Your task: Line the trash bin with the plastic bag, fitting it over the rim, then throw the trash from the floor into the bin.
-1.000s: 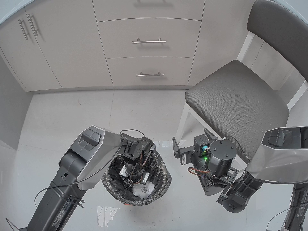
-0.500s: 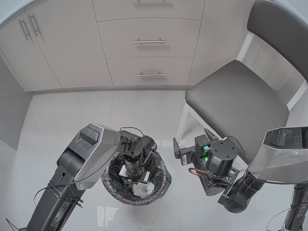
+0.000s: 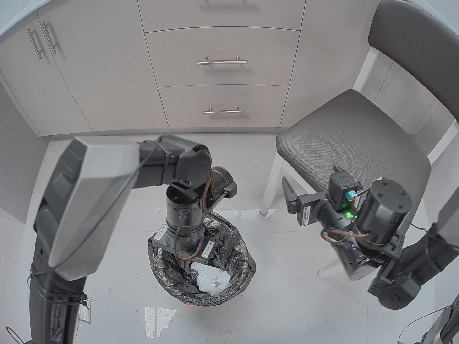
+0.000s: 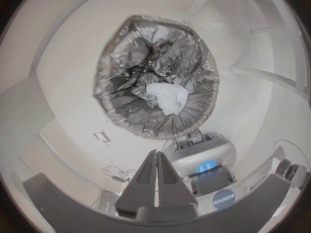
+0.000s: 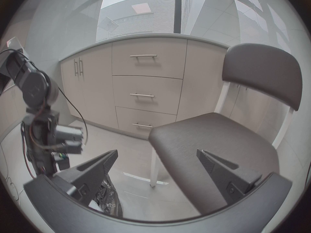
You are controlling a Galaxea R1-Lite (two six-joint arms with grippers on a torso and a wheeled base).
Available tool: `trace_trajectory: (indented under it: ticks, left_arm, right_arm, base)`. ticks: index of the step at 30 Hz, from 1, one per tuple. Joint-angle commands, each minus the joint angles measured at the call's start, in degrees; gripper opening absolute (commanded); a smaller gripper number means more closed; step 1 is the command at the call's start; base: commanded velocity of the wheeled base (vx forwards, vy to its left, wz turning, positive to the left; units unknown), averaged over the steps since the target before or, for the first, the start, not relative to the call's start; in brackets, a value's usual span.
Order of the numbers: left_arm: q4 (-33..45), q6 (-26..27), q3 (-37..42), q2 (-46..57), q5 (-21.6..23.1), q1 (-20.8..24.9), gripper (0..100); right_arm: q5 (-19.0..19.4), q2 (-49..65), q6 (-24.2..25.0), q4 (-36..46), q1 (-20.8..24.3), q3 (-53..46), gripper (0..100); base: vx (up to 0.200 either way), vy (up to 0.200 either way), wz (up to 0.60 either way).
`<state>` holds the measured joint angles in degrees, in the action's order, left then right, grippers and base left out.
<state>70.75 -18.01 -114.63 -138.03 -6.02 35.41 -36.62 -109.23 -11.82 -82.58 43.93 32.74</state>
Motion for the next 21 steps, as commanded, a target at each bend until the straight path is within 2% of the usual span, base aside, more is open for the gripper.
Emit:
trace_trajectory:
  ticks: [1,2,3,5,7,8,10,11,12,14,16,19,20,21]
  left_arm:
    - [15.6,-1.0,0.0,21.2,-5.8,4.0,0]
    - [15.6,-1.0,0.0,21.2,-5.8,4.0,0]
    - [19.2,-2.3,0.0,29.2,-6.1,5.9,0]
    - [19.2,-5.1,0.0,39.0,-6.3,7.1,0]
    - [19.0,-5.1,0.0,47.4,-6.6,7.2,0]
    - [18.9,-5.5,0.0,55.0,-6.9,6.9,0]
    - [18.9,-6.5,0.0,64.6,-6.8,4.7,0]
    - [18.8,-7.0,0.0,69.0,-7.0,2.4,0]
    - [18.8,-7.0,0.0,69.0,-7.0,2.4,0]
    - [18.5,-6.1,0.0,82.1,-8.8,-6.6,0]
    - [17.1,-5.9,0.0,88.4,-10.7,-9.3,0]
    - [15.1,-6.5,4.9,96.2,-11.0,-13.5,0]
    - [14.4,-6.6,8.7,100.1,-10.9,-18.3,0]
    - [14.1,-6.7,11.1,102.5,-10.9,-20.7,0]
  right_arm:
    - [-0.2,28.4,-0.8,21.7,-3.1,-4.4,100]
    - [-0.2,28.4,-0.8,21.7,-3.1,-4.4,100]
    - [-0.2,39.1,-0.9,34.0,-5.3,-4.2,100]
    - [-0.2,49.1,-1.1,48.1,-8.4,-3.7,100]
    - [-0.1,56.9,-1.2,59.7,-10.9,-3.1,100]
    - [-0.1,64.0,-1.2,70.2,-12.9,-2.3,100]
    - [0.0,72.9,-1.2,81.0,-16.2,-1.1,100]
    - [0.0,76.4,-1.2,84.2,-17.7,-0.6,100]
    - [0.0,76.4,-1.2,84.2,-17.7,-0.6,100]
    - [0.1,85.5,-1.3,91.5,-23.5,0.6,100]
    - [0.6,89.5,-1.4,94.8,-26.6,1.1,100]
    - [1.0,94.1,-1.4,100.5,-28.6,1.4,100]
    - [1.6,96.7,-1.4,103.3,-28.7,1.2,100]
    - [1.9,98.1,-1.4,104.6,-29.0,0.9,100]
  base:
    - [0.0,0.0,0.0]
    - [0.0,0.0,0.0]
    - [0.0,0.0,0.0]
    - [0.0,0.0,0.0]
    - [0.0,0.0,0.0]
    - [0.0,0.0,0.0]
    - [0.0,0.0,0.0]
    - [0.0,0.0,0.0]
    - [0.0,0.0,0.0]
    - [0.0,0.0,0.0]
    - [0.0,0.0,0.0]
    - [0.0,0.0,0.0]
    - [0.0,0.0,0.0]
    - [0.0,0.0,0.0]
